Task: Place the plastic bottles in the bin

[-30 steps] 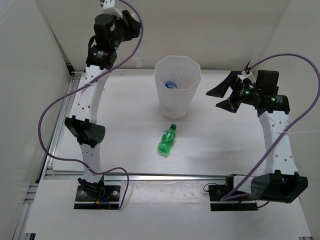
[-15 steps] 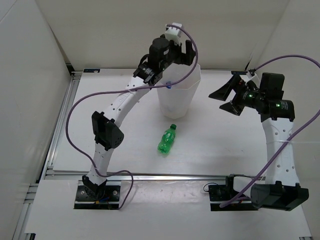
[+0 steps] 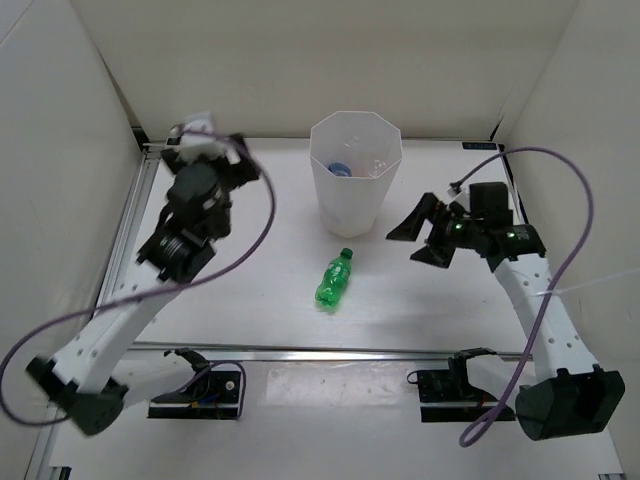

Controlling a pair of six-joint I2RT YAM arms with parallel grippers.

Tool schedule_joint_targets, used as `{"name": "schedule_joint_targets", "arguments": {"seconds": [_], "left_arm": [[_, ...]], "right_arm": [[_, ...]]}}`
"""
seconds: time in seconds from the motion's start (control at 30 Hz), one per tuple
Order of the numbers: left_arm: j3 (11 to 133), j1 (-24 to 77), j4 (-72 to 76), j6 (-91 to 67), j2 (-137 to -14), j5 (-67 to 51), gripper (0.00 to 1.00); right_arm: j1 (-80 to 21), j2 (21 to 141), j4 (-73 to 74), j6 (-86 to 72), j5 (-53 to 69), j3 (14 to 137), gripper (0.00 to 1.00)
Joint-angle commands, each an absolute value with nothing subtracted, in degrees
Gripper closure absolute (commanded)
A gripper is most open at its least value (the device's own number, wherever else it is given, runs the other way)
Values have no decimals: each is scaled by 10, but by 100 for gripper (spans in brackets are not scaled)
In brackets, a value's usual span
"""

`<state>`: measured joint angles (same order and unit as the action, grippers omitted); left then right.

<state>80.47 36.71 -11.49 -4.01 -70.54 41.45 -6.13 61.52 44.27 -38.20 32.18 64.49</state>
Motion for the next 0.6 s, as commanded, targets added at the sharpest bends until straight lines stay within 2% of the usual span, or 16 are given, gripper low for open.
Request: {"name": "schedule_joint_targets", "arguments": {"seconds": [0.0, 0.03, 0.13, 0.33, 0.57], "left_arm": [[657, 371, -125, -105, -594, 504, 0], [631, 371, -125, -126, -536, 504, 0], [587, 371, -161, -127, -471, 504, 0], [634, 371, -343, -159, -471, 514, 0], [646, 371, -409, -196, -458, 506, 0]], "right_arm": [[-125, 605, 376, -429, 260, 594, 0], [-169, 612, 354, -429, 227, 585, 0], [-254, 656, 318, -434, 186, 564, 0], [-367, 814, 348, -428, 71, 650, 0], [-425, 952, 365, -439, 43, 720, 0]]}}
